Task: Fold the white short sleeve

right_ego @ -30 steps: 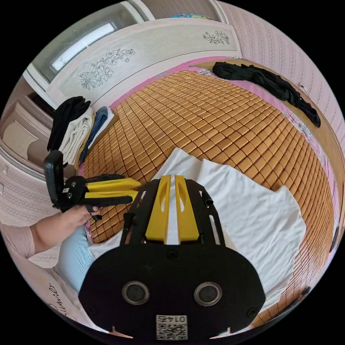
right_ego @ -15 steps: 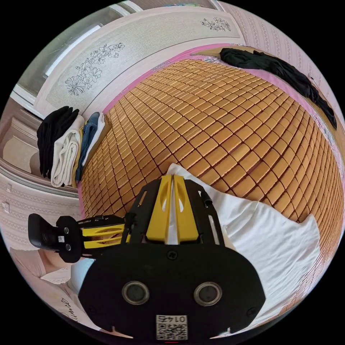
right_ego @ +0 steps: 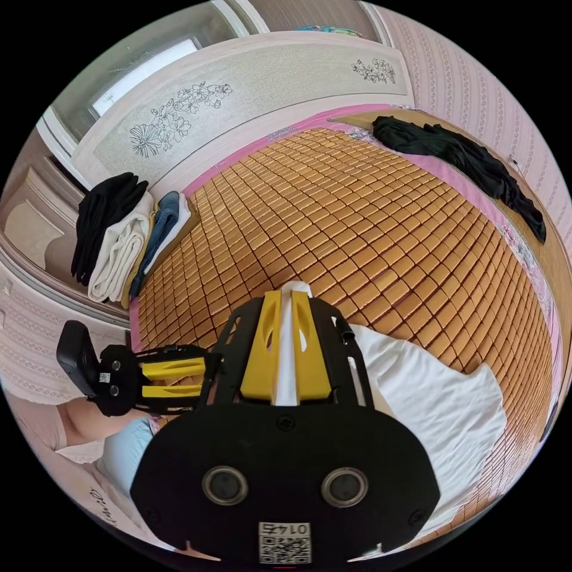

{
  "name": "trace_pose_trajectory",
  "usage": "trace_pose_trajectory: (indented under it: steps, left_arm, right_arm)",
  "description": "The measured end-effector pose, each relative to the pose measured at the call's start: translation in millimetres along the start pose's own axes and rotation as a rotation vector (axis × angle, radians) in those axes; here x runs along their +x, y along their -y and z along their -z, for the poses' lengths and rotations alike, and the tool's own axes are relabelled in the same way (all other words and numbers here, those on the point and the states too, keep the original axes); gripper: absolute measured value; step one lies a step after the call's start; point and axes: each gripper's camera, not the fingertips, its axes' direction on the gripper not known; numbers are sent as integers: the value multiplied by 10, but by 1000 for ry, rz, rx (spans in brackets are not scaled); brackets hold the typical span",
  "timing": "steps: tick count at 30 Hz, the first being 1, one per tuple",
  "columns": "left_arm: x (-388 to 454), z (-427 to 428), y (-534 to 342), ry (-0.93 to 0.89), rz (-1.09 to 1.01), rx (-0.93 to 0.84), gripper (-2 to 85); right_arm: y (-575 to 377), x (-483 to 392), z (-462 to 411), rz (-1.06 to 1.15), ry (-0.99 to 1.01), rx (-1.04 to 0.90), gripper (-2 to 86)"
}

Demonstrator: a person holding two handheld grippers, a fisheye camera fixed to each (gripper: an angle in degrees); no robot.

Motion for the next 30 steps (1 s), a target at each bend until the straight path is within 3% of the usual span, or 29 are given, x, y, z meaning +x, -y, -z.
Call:
trace_pose_trajectory:
  steps: [3, 10, 15, 20, 23, 26, 30]
  left_arm:
    - [6, -81, 46, -1, -8, -15, 53]
    - [136, -151, 19, 45, -111, -66, -3]
    - [111, -123, -87, 8, -65, -41, -7]
    - [168, -132, -133, 18, -70, -35, -6]
    - [180, -155, -143, 13, -72, -28, -6]
    - [230, -98, -125, 9, -78, 1, -5]
    - [480, 192, -159, -26, -193, 197, 3]
  right_arm:
    - [141, -7, -158, 46, 80, -203, 21]
    - [176, -41, 153, 22, -203, -69, 32]
    - [86, -201, 2, 106, -18, -139, 24]
    - [-43, -350, -414, 141, -172, -245, 62]
    - [-185, -344, -426, 160, -319, -203, 0]
    - [-371, -111, -206, 83, -250, -125, -7]
    - [-1084, 472, 686, -145, -32, 203, -4]
